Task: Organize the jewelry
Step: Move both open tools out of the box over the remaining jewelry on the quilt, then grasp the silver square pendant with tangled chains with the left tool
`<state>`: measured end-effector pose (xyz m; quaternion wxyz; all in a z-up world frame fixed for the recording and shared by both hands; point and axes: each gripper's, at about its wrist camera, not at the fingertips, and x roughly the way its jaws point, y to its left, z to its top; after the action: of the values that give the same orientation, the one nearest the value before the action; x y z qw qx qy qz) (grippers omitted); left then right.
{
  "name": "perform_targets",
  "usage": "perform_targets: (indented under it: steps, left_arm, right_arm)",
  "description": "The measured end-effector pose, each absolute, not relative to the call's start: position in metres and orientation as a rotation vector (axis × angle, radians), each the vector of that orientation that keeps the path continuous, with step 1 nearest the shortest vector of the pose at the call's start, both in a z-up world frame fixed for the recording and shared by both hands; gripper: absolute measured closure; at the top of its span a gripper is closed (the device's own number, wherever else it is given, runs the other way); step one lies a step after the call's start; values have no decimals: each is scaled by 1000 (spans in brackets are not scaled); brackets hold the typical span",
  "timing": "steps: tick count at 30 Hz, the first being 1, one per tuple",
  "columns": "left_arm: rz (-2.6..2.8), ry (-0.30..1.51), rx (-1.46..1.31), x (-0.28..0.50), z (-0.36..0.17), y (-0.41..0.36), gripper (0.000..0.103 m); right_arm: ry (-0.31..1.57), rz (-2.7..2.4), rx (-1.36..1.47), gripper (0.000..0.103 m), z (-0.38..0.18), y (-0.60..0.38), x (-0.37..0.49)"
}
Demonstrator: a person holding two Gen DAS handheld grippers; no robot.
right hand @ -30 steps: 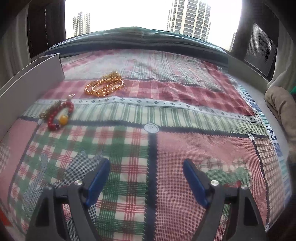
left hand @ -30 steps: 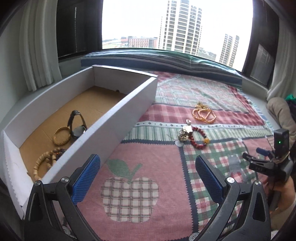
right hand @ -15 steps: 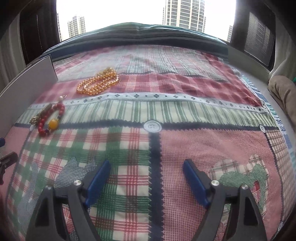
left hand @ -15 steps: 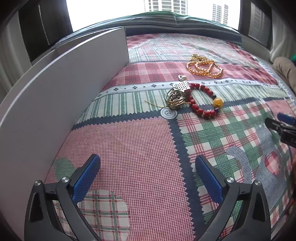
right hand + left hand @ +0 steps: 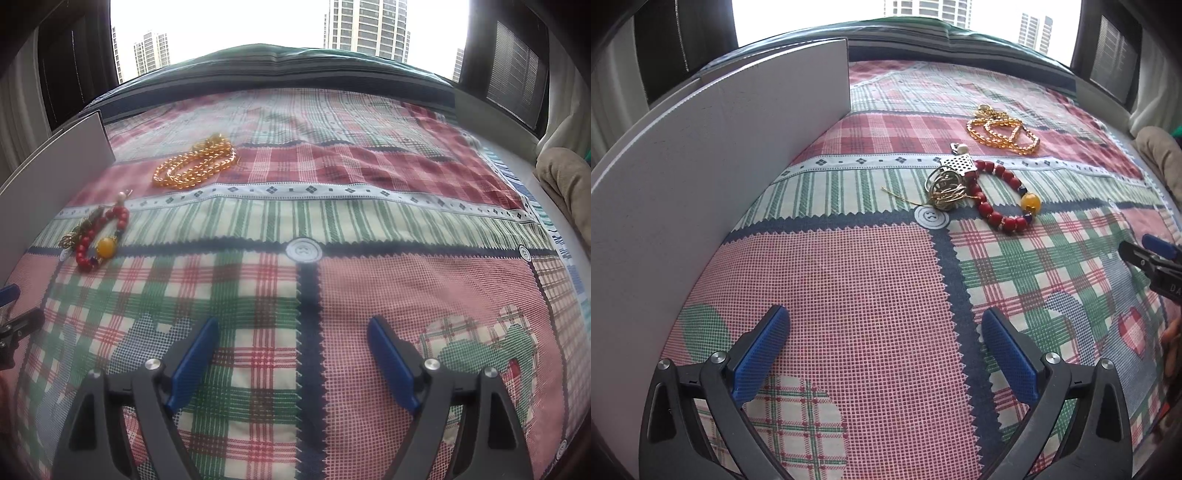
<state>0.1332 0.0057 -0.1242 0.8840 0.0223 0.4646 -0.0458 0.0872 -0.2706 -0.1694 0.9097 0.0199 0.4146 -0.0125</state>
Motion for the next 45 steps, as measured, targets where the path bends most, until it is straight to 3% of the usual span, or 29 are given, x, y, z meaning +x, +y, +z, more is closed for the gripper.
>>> perform_targets:
  steps: [6,34,45]
  left_arm:
    - [-94,967,47,133,-124,6,0]
    - [-122,983,47,134,-124,6,1]
    - [-308,960,47,201,-71,-33,1]
  right_arm:
    - [860,-13,41,13,-171,-269,89]
    - [860,-13,39,13,-171,-269,89]
    - [861,-12,40,12,-171,-268,89]
